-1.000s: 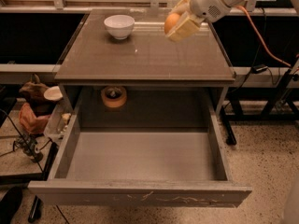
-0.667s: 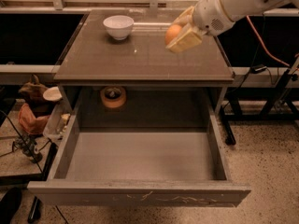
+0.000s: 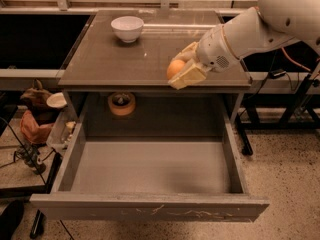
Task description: Place orange into top drawer
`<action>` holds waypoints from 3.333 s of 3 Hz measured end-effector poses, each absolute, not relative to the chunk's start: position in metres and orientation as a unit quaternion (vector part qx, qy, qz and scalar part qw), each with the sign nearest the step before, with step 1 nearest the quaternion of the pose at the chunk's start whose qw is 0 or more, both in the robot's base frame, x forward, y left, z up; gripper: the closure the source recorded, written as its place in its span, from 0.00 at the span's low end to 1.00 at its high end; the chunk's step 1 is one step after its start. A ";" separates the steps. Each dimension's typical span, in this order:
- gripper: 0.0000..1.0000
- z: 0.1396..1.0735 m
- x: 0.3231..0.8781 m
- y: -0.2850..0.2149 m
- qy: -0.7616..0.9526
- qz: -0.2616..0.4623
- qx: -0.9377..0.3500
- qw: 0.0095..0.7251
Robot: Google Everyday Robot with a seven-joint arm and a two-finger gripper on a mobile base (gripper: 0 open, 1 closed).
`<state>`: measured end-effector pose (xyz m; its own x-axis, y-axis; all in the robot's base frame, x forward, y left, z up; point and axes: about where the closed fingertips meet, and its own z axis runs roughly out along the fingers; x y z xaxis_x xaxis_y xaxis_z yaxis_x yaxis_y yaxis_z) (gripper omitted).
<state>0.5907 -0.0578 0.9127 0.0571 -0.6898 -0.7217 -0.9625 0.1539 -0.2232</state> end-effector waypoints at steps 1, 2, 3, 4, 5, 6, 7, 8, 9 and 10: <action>1.00 0.913 0.591 -0.058 0.662 0.183 -0.624 0.373; 1.00 0.902 0.591 -0.055 0.664 0.194 -0.619 0.372; 1.00 0.867 0.586 -0.055 0.675 0.224 -0.595 0.374; 1.00 0.819 0.574 -0.060 0.705 0.218 -0.563 0.372; 1.00 0.781 0.571 -0.052 0.730 0.191 -0.543 0.368; 1.00 0.781 0.571 -0.052 0.730 0.191 -0.543 0.368; 1.00 0.764 0.570 -0.048 0.733 0.205 -0.535 0.366; 1.00 0.722 0.565 -0.036 0.740 0.229 -0.519 0.361; 1.00 0.691 0.559 -0.024 0.744 0.229 -0.514 0.361; 1.00 0.672 0.556 -0.014 0.747 0.209 -0.518 0.361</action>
Offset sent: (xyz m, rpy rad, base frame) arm 0.0012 0.0002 -0.0227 0.0359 0.0395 -0.0120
